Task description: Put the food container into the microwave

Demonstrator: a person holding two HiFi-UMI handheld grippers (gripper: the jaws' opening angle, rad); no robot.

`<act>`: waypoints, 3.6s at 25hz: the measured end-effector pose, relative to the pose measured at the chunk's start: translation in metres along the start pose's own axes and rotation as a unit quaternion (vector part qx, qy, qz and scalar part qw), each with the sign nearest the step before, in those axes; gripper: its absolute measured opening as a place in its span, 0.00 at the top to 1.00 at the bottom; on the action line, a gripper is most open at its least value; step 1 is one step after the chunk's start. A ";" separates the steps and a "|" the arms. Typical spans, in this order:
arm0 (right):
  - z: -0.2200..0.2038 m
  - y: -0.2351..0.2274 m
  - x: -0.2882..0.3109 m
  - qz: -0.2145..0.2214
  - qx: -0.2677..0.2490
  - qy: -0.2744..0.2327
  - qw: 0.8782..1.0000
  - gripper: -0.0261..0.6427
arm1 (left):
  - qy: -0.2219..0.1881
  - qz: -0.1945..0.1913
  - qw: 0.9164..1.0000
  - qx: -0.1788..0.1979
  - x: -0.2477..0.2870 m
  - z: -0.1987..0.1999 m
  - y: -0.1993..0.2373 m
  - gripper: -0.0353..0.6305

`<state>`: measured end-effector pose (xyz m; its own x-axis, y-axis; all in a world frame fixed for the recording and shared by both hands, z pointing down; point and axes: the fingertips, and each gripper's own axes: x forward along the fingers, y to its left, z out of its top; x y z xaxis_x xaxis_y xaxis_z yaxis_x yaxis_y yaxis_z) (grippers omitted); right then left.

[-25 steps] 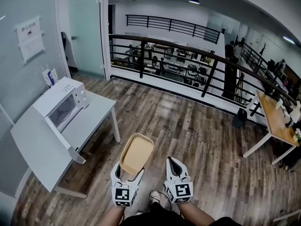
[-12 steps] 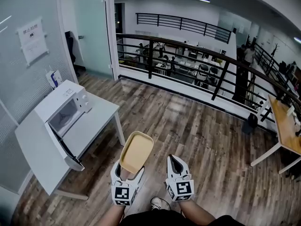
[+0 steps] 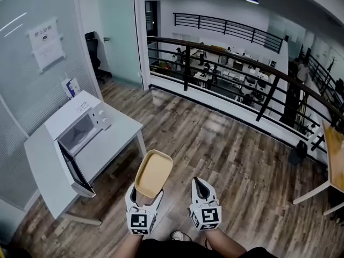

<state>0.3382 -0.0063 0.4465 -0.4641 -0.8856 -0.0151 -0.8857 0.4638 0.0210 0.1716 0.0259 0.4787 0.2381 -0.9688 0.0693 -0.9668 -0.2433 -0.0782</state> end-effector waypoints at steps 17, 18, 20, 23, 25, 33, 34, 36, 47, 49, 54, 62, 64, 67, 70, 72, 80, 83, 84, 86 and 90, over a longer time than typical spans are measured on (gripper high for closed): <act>-0.005 0.029 0.126 0.054 0.005 0.002 0.999 0.95 | -0.001 0.035 0.999 -0.013 0.073 -0.012 0.083 0.28; -0.004 0.031 0.135 0.055 0.003 0.002 0.998 0.95 | -0.002 0.033 0.999 -0.014 0.078 -0.011 0.089 0.28; -0.002 0.036 0.154 0.058 -0.001 0.003 0.998 0.95 | -0.003 0.033 0.999 -0.014 0.089 -0.010 0.103 0.28; -0.003 0.047 0.179 0.061 -0.006 0.010 0.998 0.95 | -0.002 0.034 0.999 -0.018 0.102 -0.010 0.127 0.28; -0.003 0.055 0.194 0.063 -0.009 0.015 0.998 0.95 | -0.004 0.034 0.999 -0.022 0.107 -0.010 0.142 0.28; -0.014 0.089 0.250 0.066 -0.022 0.031 0.997 0.95 | -0.009 0.031 0.999 -0.030 0.128 -0.016 0.202 0.28; -0.015 0.093 0.256 0.068 -0.024 0.033 0.997 0.95 | -0.009 0.032 0.999 -0.032 0.130 -0.017 0.208 0.28; -0.013 0.100 0.266 0.071 -0.028 0.033 0.997 0.95 | -0.009 0.034 0.999 -0.035 0.134 -0.018 0.219 0.28; -0.009 0.132 0.308 0.104 -0.045 0.031 0.993 0.95 | -0.013 0.060 0.997 -0.051 0.141 -0.026 0.262 0.28; -0.009 0.136 0.314 0.111 -0.046 0.032 0.992 0.95 | -0.013 0.069 0.996 -0.054 0.142 -0.027 0.269 0.28; -0.010 0.144 0.330 0.125 -0.041 0.027 0.991 0.95 | -0.013 0.083 0.995 -0.052 0.143 -0.027 0.281 0.28; -0.013 0.147 0.355 0.138 -0.036 0.025 0.989 0.95 | -0.003 0.105 0.993 -0.056 0.153 -0.037 0.302 0.28; -0.016 0.144 0.362 0.141 -0.036 0.028 0.989 0.95 | 0.002 0.108 0.992 -0.060 0.161 -0.041 0.304 0.28; -0.020 0.147 0.380 0.152 -0.028 0.027 0.988 0.95 | 0.006 0.116 0.992 -0.057 0.170 -0.043 0.314 0.28; -0.025 0.148 0.405 0.167 -0.024 0.025 0.985 0.95 | 0.008 0.129 0.990 -0.055 0.184 -0.045 0.324 0.28; -0.029 0.151 0.424 0.180 -0.021 0.025 0.983 0.95 | 0.012 0.140 0.989 -0.054 0.192 -0.047 0.334 0.28; -0.033 0.169 0.498 0.248 -0.020 0.028 0.968 0.95 | 0.021 0.203 0.978 -0.044 0.222 -0.043 0.382 0.28; -0.031 0.178 0.520 0.278 -0.022 0.025 0.960 0.95 | 0.025 0.230 0.972 -0.044 0.227 -0.041 0.394 0.28; -0.032 0.182 0.525 0.289 -0.020 0.026 0.957 0.95 | 0.029 0.238 0.970 -0.043 0.227 -0.043 0.398 0.28; -0.034 0.192 0.536 0.311 -0.014 0.026 0.950 0.95 | 0.037 0.254 0.966 -0.043 0.226 -0.047 0.405 0.28; -0.039 0.215 0.551 0.360 -0.010 0.026 0.933 0.95 | 0.055 0.293 0.953 -0.050 0.218 -0.059 0.418 0.28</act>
<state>-0.1077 -0.3949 0.4817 -0.9368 -0.3449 0.0582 -0.3439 0.9386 0.0265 -0.1862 -0.2843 0.5200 -0.3514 -0.9246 0.1469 -0.9361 0.3493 -0.0412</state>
